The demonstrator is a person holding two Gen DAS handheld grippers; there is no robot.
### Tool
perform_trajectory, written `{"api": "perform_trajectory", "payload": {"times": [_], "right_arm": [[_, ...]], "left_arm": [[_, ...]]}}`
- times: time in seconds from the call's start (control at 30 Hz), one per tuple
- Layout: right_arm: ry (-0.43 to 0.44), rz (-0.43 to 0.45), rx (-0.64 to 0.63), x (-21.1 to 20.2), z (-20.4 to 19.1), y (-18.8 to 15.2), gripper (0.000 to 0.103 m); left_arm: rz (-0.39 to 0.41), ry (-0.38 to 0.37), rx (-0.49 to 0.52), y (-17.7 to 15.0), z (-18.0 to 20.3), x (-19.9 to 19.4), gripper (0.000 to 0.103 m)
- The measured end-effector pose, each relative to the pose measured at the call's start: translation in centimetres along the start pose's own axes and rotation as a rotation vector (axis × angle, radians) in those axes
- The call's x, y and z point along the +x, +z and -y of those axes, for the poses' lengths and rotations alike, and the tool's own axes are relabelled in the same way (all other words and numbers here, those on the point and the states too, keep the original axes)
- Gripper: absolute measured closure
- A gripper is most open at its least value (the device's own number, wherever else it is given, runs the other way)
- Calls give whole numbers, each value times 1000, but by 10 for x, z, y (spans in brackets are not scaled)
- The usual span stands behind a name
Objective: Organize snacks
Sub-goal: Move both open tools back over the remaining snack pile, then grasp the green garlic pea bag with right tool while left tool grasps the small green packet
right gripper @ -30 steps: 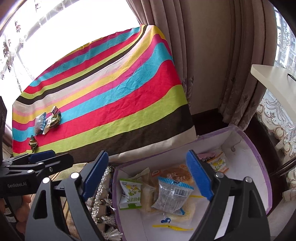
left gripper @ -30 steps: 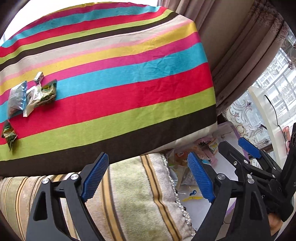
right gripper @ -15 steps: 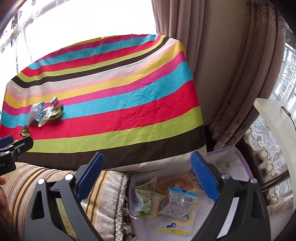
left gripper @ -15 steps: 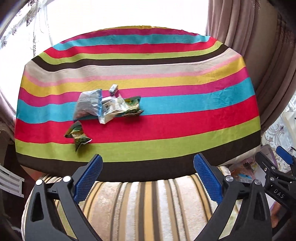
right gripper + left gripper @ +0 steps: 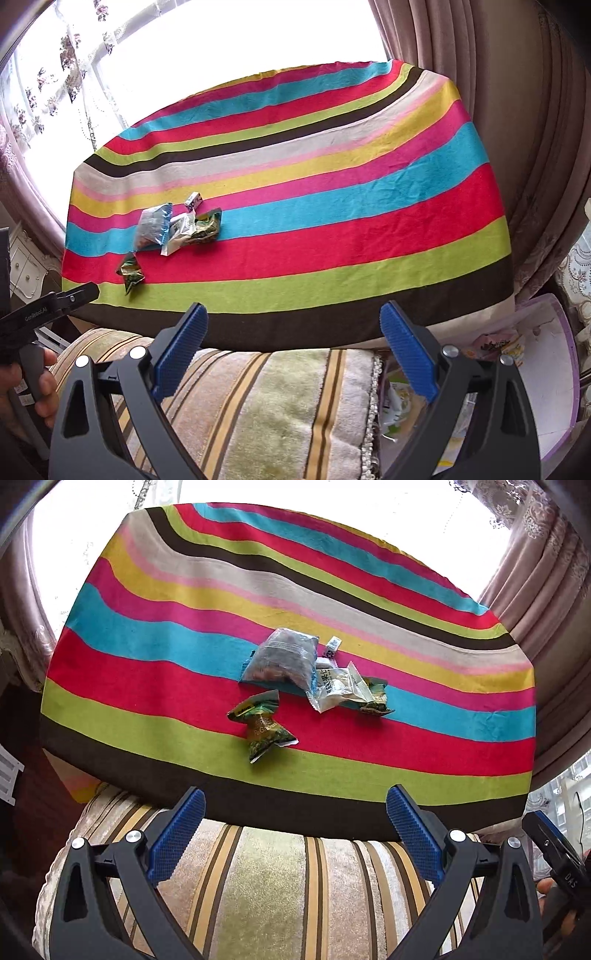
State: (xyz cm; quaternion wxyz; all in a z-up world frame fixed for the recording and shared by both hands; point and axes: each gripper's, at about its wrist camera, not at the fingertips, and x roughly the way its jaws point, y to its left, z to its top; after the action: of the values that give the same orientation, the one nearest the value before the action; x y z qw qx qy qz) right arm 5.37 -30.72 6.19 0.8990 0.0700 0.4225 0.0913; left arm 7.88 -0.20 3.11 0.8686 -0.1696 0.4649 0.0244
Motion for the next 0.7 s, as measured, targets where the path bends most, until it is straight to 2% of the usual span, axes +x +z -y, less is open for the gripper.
{"api": "perform_trajectory", "payload": {"times": [0.07,0.13,0.23,0.5,0.7], "right_arm": [[23,-3,4,4,-5,3,8],[40,-14,4,10,-11,6,8],[73,-39,16,23,-19,10,8],[74,-78,-19,60,-46,31,8],[59,-112,-61,96,-66,48,8]], "left_arm": [[-3,-4,-25,3,-8,5,10],[-12,-8,-50,8,-15,12,19],[-34,-13,-82,17,-23,27,27],[-88,-4,-99,36,-29,67,33],[-131,12,-107,45,-34,90,41]]}}
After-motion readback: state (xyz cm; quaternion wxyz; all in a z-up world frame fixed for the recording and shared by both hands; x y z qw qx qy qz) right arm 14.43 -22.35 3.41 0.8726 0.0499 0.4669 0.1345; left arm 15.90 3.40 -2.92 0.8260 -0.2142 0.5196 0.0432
